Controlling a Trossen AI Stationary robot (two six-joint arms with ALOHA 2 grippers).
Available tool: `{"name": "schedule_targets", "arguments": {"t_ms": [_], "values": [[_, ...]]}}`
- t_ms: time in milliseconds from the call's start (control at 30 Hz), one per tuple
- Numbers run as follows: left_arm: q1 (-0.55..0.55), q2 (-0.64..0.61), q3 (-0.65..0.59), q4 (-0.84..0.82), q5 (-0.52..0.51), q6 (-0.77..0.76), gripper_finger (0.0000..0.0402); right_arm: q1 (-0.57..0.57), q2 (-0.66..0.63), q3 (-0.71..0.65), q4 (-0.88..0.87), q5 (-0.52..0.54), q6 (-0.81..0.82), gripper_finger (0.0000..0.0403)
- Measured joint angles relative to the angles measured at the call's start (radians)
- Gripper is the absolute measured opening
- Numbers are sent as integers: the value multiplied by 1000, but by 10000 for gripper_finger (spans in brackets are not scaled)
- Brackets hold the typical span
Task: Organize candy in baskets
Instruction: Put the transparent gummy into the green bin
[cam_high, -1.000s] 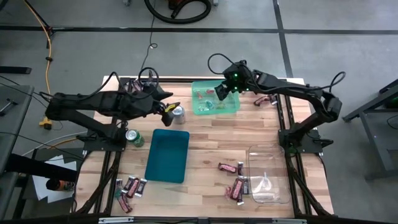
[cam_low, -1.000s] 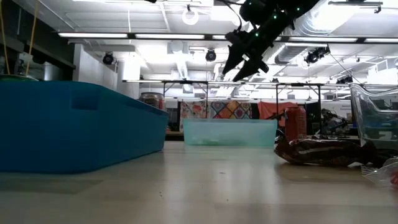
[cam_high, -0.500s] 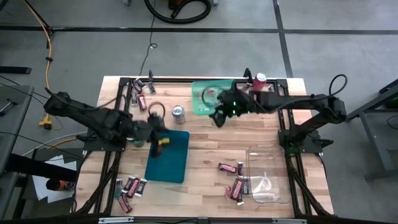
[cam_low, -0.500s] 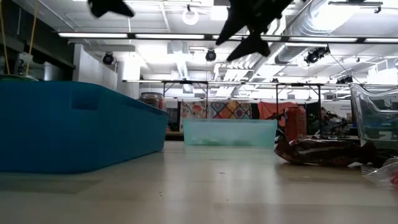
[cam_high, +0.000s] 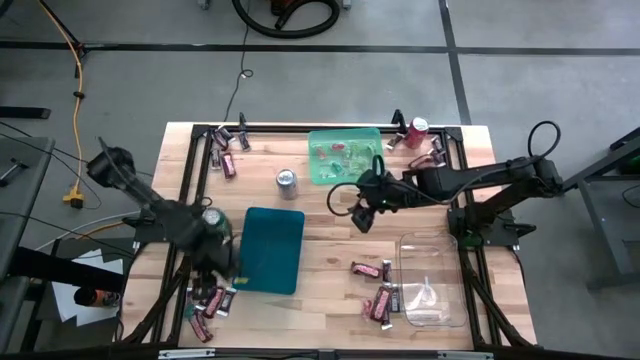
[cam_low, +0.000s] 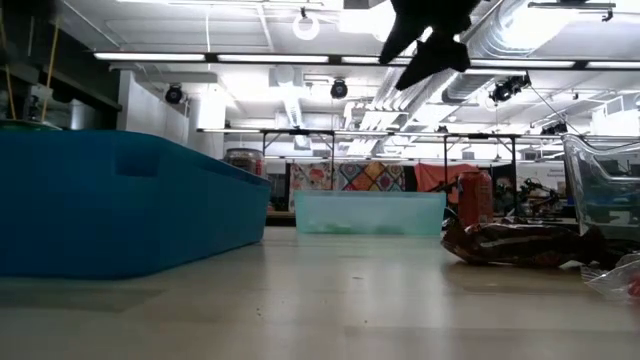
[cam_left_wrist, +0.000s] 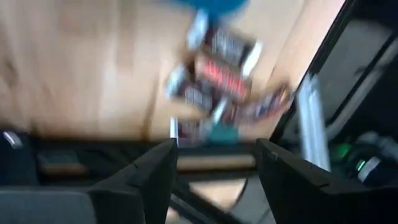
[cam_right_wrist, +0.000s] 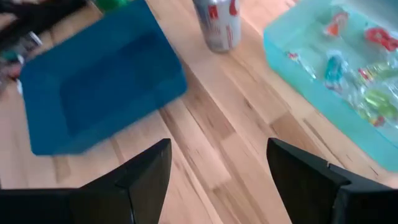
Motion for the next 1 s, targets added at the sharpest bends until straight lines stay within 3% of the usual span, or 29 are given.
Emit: {"name": "schedule_targets", "arguments": {"t_ms": [267,400,567,1000], "values": [[-244,215,0,200,25,25,195,1,0,0,-59,-4,-65,259],[-314,287,0,255,-25,101,195,0,0,0,-61,-5,-79,259],[-359,354,-1,224,-126,163,195,0,0,0,-63,-6,-79,259],[-423,387,-1,210,-119,183,195,0,0,0,-59,-7,-68,259]]}}
